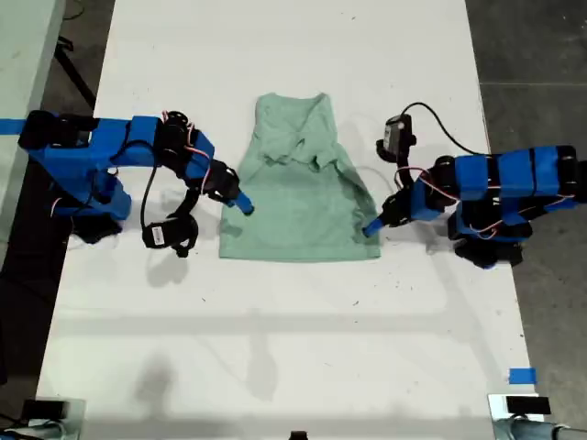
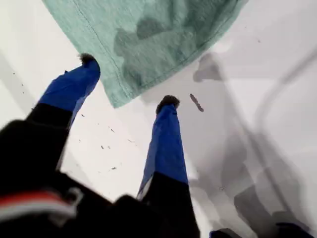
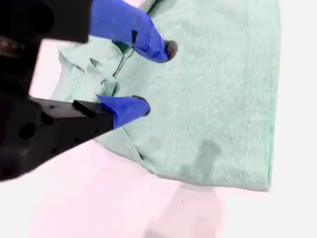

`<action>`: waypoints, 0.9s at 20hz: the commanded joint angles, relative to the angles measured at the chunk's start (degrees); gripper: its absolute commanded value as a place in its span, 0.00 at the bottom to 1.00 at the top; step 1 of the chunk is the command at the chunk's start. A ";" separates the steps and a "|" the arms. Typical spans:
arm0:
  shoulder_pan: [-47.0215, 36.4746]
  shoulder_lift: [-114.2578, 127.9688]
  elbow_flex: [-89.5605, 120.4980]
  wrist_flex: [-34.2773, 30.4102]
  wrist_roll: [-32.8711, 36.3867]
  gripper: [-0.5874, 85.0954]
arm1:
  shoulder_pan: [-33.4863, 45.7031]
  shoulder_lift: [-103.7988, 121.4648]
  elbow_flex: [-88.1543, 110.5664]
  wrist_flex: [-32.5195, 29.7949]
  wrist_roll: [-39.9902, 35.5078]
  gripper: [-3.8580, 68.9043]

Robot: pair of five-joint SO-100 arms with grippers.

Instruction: Fold t-shirt

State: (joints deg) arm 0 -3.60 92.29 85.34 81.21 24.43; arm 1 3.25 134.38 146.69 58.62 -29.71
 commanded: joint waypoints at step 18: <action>1.05 5.89 3.52 -2.72 -1.23 0.21 | 2.02 -27.60 -33.66 12.22 3.52 0.03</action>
State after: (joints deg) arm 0 -3.08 95.01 89.03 79.37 23.64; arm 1 6.68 107.05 121.90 66.62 -26.81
